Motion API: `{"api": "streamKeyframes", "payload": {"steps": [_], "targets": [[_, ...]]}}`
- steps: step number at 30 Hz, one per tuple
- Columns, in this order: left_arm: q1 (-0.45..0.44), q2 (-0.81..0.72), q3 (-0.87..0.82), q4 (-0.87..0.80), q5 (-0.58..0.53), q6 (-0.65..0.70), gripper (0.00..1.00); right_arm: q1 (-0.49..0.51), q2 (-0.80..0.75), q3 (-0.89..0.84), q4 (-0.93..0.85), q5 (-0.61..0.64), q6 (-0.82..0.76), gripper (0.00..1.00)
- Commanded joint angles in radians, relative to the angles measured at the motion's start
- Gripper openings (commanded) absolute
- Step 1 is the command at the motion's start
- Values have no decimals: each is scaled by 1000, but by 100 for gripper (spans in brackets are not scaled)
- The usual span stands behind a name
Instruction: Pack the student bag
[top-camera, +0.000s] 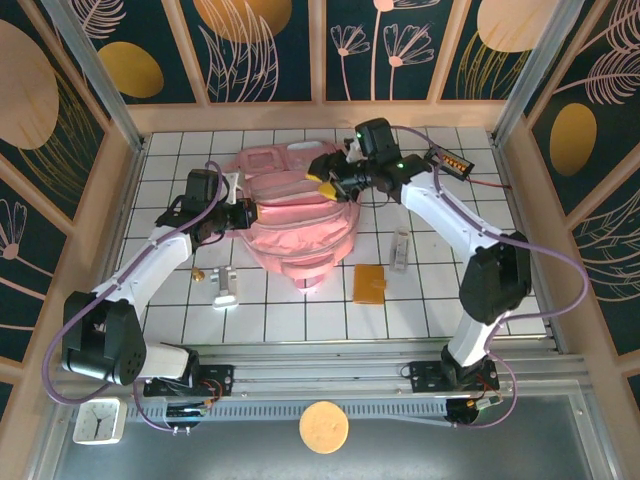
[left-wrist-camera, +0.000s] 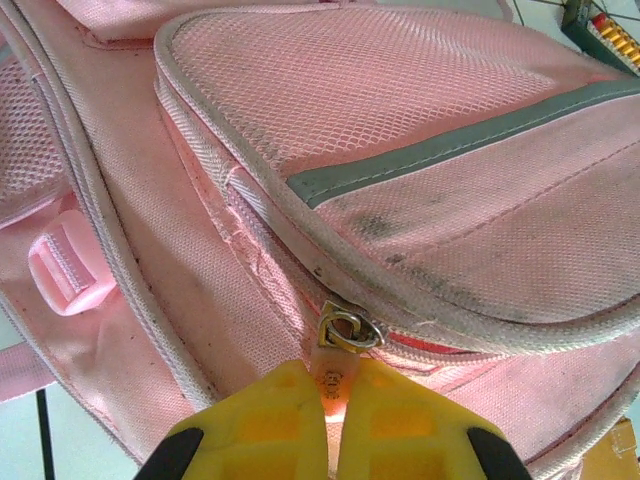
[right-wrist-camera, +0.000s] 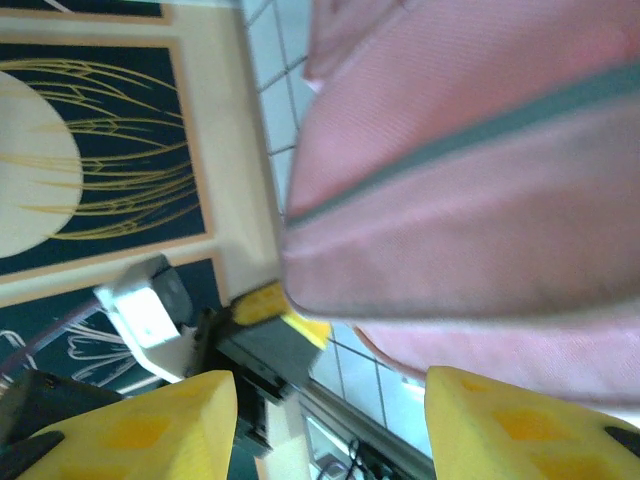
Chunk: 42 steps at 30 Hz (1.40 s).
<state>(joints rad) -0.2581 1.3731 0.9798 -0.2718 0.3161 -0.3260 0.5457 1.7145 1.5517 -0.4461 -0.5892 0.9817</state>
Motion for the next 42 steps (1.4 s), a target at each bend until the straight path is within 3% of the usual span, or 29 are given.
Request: {"api": "streamKeyframes", "payload": {"steps": [1,7,26,34,37,42], "targets": [[-15,-47,5,95,49,-15,0,40,-70,-85,-35,23,51,53],[-18,-62,-1,95,54,-8,0,45,-71,-174,90,21,124,53],[-27,-82,-70,120,72,-3,0,9,129,-28,247,58,249,52],[-29,-93,-89,117,74,20,0,29,195,30,311,69,328,24],[-30,-97,-95,121,75,19,0,47,215,49,298,62,331,25],[-31,-84,-86,127,87,21,0,81,235,34,305,48,357,39]]}}
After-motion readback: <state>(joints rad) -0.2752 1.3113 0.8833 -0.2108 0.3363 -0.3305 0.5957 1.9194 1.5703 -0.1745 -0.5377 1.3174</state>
